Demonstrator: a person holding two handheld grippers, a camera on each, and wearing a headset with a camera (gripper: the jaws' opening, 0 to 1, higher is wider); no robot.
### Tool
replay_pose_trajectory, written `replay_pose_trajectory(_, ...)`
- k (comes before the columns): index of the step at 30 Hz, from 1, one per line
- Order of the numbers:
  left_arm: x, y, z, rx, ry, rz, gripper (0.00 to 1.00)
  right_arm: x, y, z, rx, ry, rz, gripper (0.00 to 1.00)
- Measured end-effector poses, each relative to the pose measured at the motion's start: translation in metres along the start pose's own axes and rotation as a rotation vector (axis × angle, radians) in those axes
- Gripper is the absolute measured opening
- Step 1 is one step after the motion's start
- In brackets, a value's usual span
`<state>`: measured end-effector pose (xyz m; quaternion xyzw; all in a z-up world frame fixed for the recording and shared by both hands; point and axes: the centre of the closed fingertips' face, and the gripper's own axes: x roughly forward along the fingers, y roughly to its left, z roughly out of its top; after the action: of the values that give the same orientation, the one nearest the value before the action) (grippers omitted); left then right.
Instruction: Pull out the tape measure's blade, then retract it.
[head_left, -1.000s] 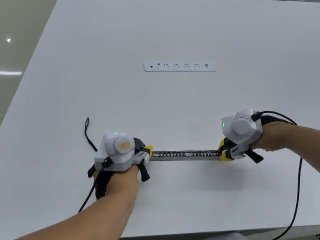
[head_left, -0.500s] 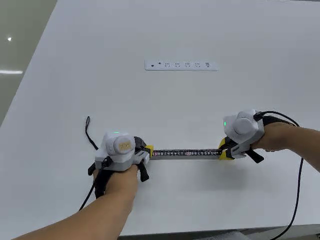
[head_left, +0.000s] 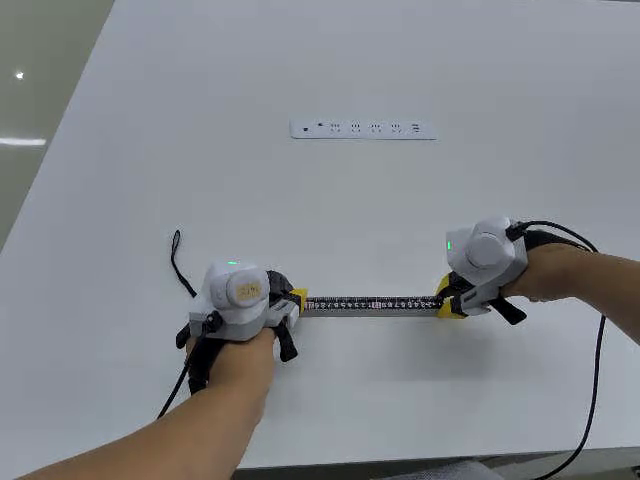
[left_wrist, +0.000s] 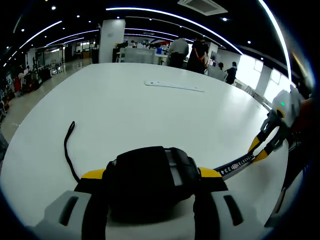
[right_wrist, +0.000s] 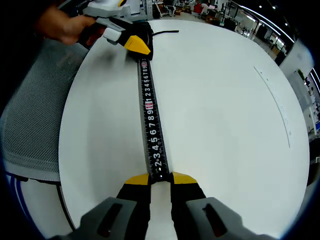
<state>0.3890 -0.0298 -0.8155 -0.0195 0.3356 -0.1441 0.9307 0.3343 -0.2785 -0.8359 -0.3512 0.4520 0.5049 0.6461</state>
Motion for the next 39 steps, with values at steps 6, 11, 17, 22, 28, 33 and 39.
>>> replay_pose_trajectory(6, 0.0002, -0.0001, 0.0002, 0.001, -0.001, -0.002, 0.67, 0.0005, 0.0008, 0.0022, -0.005, 0.000, 0.002, 0.14)
replay_pose_trajectory(11, 0.0000, -0.0002, 0.0002, 0.000, -0.001, -0.003, 0.67, 0.0000, 0.0009, 0.0029, -0.005, 0.000, 0.002, 0.14)
replay_pose_trajectory(17, -0.0001, -0.0006, 0.0003, 0.001, -0.003, -0.003, 0.67, 0.0002, 0.0008, 0.0034, -0.003, -0.001, 0.002, 0.14)
replay_pose_trajectory(22, 0.0000, -0.0006, 0.0004, 0.002, -0.005, -0.004, 0.67, 0.0008, 0.0013, 0.0056, -0.004, -0.002, 0.003, 0.14)
replay_pose_trajectory(28, 0.0001, -0.0005, 0.0000, 0.001, -0.003, -0.005, 0.67, 0.0017, 0.0004, 0.0058, -0.004, -0.001, 0.006, 0.14)
replay_pose_trajectory(33, 0.0004, -0.0004, -0.0002, -0.004, 0.002, -0.006, 0.67, 0.0026, -0.0010, 0.0060, -0.011, -0.004, 0.005, 0.14)
replay_pose_trajectory(39, 0.0003, -0.0004, -0.0002, -0.004, 0.002, -0.006, 0.67, 0.0048, -0.0031, 0.0053, -0.010, -0.005, 0.007, 0.14)
